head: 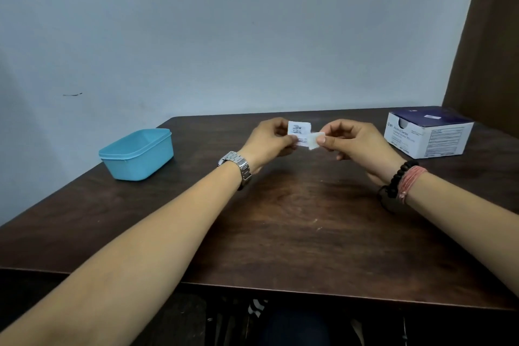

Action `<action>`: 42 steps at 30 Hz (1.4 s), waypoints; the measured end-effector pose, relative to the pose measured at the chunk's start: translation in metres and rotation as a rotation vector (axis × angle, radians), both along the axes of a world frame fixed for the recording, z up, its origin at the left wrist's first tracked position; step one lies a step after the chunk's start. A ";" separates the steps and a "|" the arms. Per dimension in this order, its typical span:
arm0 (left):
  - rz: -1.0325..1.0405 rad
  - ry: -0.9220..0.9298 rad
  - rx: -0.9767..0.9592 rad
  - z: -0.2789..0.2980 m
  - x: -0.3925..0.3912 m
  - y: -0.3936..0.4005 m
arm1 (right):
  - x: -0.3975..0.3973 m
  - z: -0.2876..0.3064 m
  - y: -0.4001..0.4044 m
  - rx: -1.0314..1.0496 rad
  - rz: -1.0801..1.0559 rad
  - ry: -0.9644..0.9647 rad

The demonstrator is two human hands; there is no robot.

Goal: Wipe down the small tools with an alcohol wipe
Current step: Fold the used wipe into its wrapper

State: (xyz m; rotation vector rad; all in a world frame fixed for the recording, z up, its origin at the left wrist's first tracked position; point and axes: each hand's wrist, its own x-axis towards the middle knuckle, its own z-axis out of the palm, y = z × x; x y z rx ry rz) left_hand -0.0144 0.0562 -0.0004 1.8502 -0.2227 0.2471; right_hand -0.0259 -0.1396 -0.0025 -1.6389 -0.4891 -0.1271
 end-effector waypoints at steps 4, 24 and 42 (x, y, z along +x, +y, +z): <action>-0.103 0.030 -0.152 0.000 -0.008 -0.018 | 0.001 -0.002 -0.001 0.007 -0.090 -0.016; -0.151 -0.069 0.028 0.000 -0.013 -0.025 | 0.006 -0.001 -0.006 -0.034 -0.080 0.009; -0.187 0.112 -0.310 0.008 -0.018 -0.020 | 0.006 0.001 -0.004 0.053 0.124 0.034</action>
